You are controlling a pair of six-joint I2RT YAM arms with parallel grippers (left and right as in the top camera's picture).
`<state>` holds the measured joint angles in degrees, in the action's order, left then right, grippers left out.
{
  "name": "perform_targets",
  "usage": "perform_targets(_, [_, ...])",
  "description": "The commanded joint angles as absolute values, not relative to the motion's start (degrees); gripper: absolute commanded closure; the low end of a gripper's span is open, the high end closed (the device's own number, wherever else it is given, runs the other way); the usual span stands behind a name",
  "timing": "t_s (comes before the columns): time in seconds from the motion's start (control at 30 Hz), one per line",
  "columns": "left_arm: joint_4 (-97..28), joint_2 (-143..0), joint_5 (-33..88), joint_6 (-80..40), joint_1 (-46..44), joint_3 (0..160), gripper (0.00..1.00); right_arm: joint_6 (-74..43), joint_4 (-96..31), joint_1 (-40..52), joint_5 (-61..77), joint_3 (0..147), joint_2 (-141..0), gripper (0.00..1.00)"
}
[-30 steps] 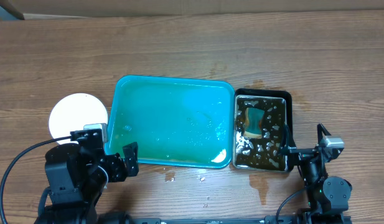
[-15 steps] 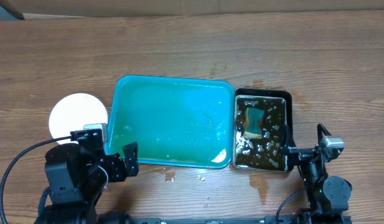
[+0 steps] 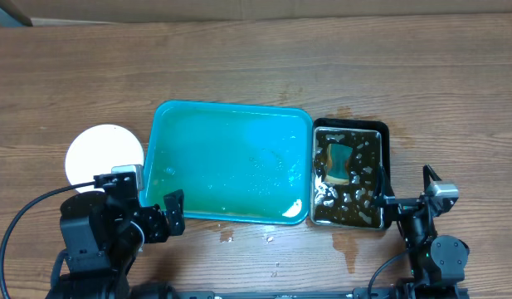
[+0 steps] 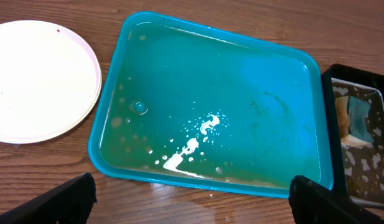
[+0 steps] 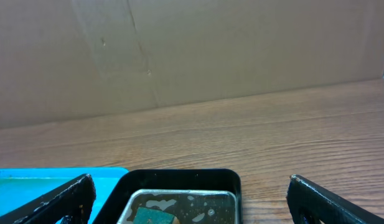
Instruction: Clean dirty plates on tray and stack at the side
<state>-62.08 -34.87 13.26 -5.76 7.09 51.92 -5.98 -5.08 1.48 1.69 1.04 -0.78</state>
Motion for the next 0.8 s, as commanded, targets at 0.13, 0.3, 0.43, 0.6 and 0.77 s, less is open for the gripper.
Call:
perform_targets(0.13, [-63.4,-31.7,11.7,-4.9,6.2,51.5,0.0,-5.7,-4.7,1.1,2.1,0.4,-0.2,0.0])
perform_targets(0.3, [-58.7,-24.6,8.3,-4.9,1.7,47.2,0.0,-5.7,-4.6,1.1,2.1,0.4,-0.2,0.0])
perform_targets(0.43, [-51.7,-17.0,6.8,-4.9,-1.4,39.4,0.0,-5.7,-4.7,1.1,2.1,0.4,-0.2,0.0])
perform_targets(0.6, [-41.5,-8.4,7.1,-5.4,-2.7,28.3,0.0,-5.7,-4.7,1.1,2.1,0.4,-0.2,0.0])
perform_targets(0.77, [-26.7,-1.0,7.1,-5.4,-2.7,17.4,0.0,-5.7,-4.6,1.1,2.1,0.4,-0.2,0.0])
